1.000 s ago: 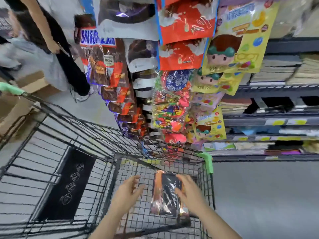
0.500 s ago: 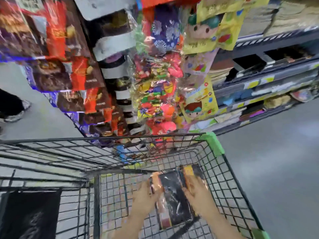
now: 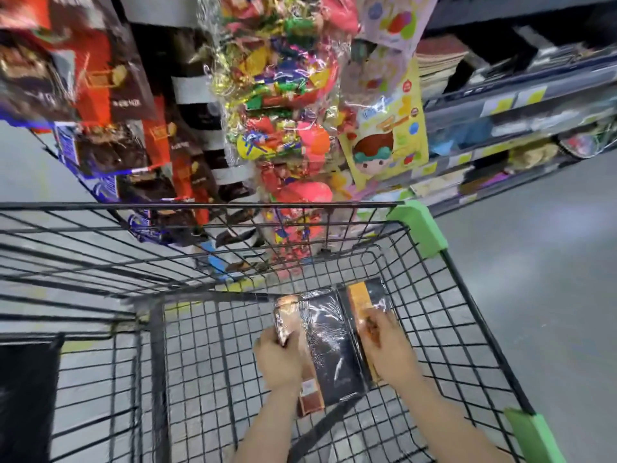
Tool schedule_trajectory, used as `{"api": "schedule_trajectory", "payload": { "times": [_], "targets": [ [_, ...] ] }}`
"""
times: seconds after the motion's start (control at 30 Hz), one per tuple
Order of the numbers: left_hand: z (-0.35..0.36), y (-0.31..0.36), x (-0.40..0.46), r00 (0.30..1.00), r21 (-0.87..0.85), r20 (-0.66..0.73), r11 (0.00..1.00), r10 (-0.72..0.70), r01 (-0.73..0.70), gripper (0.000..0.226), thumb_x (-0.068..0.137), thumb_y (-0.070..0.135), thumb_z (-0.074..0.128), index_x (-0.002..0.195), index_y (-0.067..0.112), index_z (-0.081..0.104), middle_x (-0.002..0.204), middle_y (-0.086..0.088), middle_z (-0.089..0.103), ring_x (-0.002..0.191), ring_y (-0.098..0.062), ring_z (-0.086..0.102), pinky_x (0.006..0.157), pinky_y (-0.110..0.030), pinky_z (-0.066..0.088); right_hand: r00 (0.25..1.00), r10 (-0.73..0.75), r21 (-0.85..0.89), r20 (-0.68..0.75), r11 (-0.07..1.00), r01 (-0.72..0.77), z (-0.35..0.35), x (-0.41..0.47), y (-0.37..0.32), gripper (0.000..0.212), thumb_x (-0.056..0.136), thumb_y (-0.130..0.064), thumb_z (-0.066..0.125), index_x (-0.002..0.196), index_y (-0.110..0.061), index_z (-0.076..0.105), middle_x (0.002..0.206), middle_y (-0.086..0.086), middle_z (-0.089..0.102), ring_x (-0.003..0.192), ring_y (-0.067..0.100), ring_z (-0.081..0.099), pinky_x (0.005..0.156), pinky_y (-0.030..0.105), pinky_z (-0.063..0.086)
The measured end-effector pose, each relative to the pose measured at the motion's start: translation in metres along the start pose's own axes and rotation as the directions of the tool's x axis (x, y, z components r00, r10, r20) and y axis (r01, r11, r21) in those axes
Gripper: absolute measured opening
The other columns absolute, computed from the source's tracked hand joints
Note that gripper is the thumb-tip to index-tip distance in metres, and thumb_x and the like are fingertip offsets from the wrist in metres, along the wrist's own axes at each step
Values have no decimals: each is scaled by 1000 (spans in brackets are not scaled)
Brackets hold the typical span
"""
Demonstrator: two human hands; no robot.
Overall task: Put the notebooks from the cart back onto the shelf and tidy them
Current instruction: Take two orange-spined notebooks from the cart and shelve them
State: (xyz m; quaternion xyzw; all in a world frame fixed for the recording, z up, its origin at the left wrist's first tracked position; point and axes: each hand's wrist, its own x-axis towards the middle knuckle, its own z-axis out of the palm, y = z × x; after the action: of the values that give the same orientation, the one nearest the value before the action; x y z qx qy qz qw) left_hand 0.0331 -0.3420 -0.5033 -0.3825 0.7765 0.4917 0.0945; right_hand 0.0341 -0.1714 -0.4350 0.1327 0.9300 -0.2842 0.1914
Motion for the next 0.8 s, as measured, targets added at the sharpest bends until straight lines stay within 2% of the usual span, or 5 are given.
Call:
{"api": "schedule_trajectory", "payload": {
  "times": [0.27,0.4,0.5,0.7,0.8],
  "targets": [
    [-8,7,-33,1000,-37,15,999,26,-25,51,81,18,67,129,10,52,147,-16,31,136,-30,32,108,-46,35,998,37,52,51,998,-39,1,-17,-15,48,90,-29,52,135,-21,37,124,4,55,110,21,58,95,39,49],
    [-16,22,-44,992,-169,6,978,127,-124,29,81,11,67,106,19,55,106,-6,62,98,-18,62,78,-28,52,999,-24,125,38,992,19,0,-21,-21,45,89,-25,54,131,-20,41,127,0,52,119,18,50,101,35,42],
    [-32,37,-44,985,-356,138,933,101,-46,23,81,2,65,91,17,51,80,-3,64,58,-1,62,51,-18,50,999,16,176,47,984,-24,-1,-24,-25,49,85,-27,60,130,-19,42,128,1,50,120,18,47,103,35,40],
    [-69,53,-25,931,-499,366,844,1,195,27,79,11,69,101,15,54,87,-11,66,78,-27,62,72,-37,50,967,75,511,245,837,-194,-14,-38,-46,63,91,-40,49,143,-23,20,134,-17,28,131,17,35,108,32,26],
    [-60,46,-12,940,-411,341,894,-29,177,33,81,24,68,110,26,53,105,-8,63,96,-27,61,89,-43,49,989,87,535,123,833,-140,-15,-32,-40,43,90,-37,52,130,-22,46,122,-7,59,116,20,55,103,37,41]
  ]
}}
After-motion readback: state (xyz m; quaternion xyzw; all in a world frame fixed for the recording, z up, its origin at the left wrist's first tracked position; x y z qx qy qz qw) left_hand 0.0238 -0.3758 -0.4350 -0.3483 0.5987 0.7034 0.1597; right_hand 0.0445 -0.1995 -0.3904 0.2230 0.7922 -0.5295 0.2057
